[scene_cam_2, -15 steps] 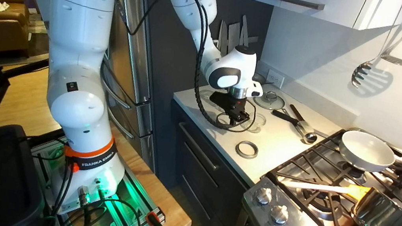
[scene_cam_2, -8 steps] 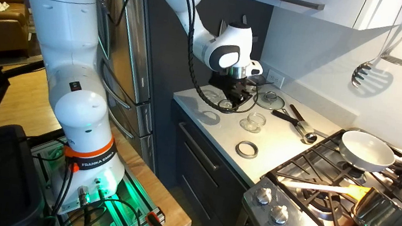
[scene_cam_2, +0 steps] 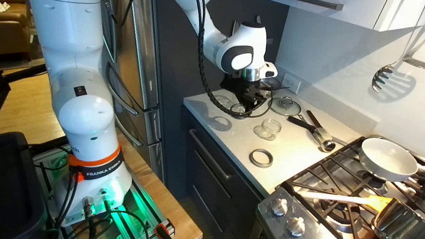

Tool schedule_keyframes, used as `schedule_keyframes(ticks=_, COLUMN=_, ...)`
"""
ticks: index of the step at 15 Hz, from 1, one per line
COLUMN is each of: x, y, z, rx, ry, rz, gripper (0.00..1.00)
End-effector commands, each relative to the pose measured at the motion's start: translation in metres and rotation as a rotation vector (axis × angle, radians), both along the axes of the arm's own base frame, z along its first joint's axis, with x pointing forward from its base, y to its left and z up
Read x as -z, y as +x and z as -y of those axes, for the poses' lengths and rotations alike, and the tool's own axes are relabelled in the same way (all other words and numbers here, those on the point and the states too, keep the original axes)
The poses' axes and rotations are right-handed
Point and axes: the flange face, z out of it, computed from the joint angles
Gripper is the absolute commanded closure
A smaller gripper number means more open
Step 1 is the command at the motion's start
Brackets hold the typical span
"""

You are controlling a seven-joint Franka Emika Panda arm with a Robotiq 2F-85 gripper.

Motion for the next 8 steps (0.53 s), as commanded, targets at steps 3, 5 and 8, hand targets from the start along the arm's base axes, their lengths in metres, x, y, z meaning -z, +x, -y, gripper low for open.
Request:
schedule_keyframes(ticks=3, x=-0.026, y=0.012, z=-0.004, rx=-0.012, ry=0.000, rz=0.053, gripper=0.98)
schedule_keyframes(ticks=5, x=-0.039, y=0.021, z=-0.008, rx=-0.023, ry=0.005, rz=0.071, gripper=0.98)
schedule_keyframes(ticks=8, x=-0.055, y=0.034, z=-0.019, rx=-0.038, ry=-0.002, rz=0.092, gripper=0.98)
